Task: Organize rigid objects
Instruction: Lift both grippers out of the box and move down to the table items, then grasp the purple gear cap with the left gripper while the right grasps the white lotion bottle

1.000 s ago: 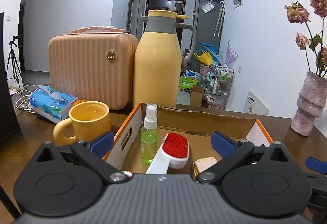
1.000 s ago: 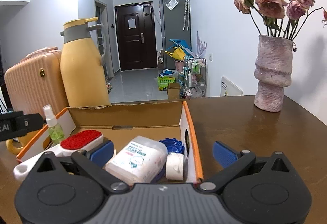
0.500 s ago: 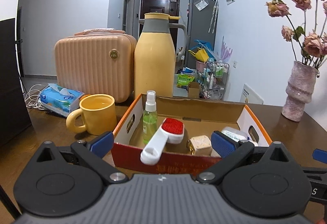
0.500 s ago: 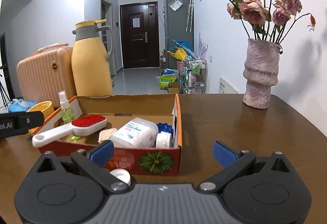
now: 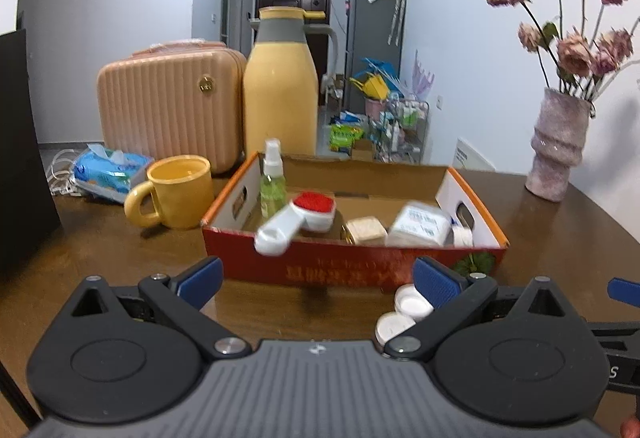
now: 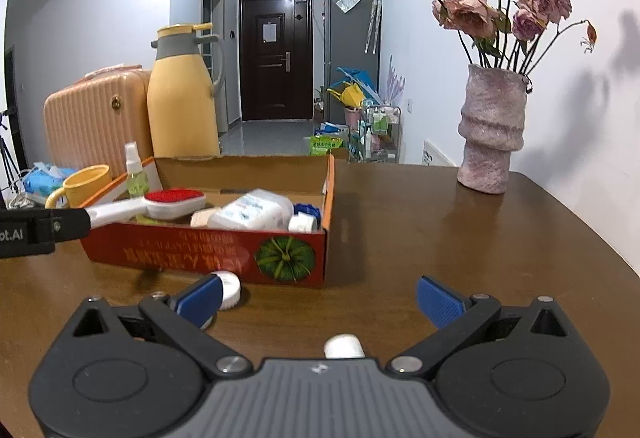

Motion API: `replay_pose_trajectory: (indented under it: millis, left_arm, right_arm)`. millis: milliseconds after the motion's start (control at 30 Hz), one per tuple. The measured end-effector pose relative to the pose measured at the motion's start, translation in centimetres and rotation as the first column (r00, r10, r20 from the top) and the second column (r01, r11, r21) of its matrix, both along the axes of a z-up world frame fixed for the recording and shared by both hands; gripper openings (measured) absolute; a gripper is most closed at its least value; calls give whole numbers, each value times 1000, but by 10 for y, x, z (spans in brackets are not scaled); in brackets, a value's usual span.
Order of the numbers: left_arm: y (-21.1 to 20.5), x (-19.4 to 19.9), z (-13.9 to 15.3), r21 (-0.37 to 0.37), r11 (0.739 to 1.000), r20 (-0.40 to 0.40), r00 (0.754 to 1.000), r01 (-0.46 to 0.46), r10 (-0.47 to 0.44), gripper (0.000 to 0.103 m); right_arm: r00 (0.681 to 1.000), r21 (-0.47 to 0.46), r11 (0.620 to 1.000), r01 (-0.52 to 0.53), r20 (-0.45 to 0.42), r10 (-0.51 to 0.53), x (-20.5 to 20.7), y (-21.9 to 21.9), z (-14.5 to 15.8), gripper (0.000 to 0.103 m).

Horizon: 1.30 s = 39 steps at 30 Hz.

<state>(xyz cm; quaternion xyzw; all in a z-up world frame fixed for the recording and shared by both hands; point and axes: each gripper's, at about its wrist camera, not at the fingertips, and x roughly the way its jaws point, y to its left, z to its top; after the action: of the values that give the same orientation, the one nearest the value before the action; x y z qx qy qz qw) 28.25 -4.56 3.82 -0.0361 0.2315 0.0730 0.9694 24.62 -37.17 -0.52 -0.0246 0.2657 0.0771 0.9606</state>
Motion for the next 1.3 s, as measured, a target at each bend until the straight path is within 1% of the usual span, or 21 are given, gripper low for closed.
replay_pose_trajectory:
  millis: [300,400,567,667,767,833,900,967,1000,1100,1300]
  left_arm:
    - [-16,-14,-26,-5,998,-87,995,58,-59,103]
    - [-19,-15,-35,-14,998,-112,991,69,-70,103]
    - [-24,-16,-47,3,997,-142,987,75,-73,103]
    - [-23,-15,-53,-4,997,-155,985,75,-75,103]
    - [-23,-14,-57,-13,997,-161,984,75,-76,103]
    - [-23,-13,-60,-19,997,-166,983,76,-78,103]
    - [-23,-11,-62,-25,997,-168,982,79,-82,103]
    - [-24,-10,-63,-31,996,-169,982,83,-87,103]
    - [-25,-9,-64,-30,996,-170,982,84,-88,103]
    - [-28,-7,-66,-29,996,-175,980,88,-92,103]
    - [-34,-4,-72,-26,995,-189,977,95,-98,103]
  right_arm:
    - [997,-20,1000,-2,-73,1,-11,-19,-25,101]
    - [994,-10,1000,-7,-110,6,-8,-25,-35,95]
    - [987,-15,1000,-21,-161,18,-1,-29,-52,88]
    - [981,-1,1000,-31,-192,30,5,-31,-61,80]
    - [977,-2,999,-42,-210,41,12,-30,-67,69]
    - [977,-10,999,-48,-210,45,14,-28,-69,58]
    - [978,-8,999,-48,-201,45,15,-28,-70,53]
    - [981,-2,999,-46,-191,45,16,-29,-70,43]
    - [982,-3,999,-48,-185,47,15,-30,-70,31]
    - [983,21,998,-55,-172,58,14,-32,-70,27]
    - [988,60,997,-53,-140,61,10,-36,-67,27]
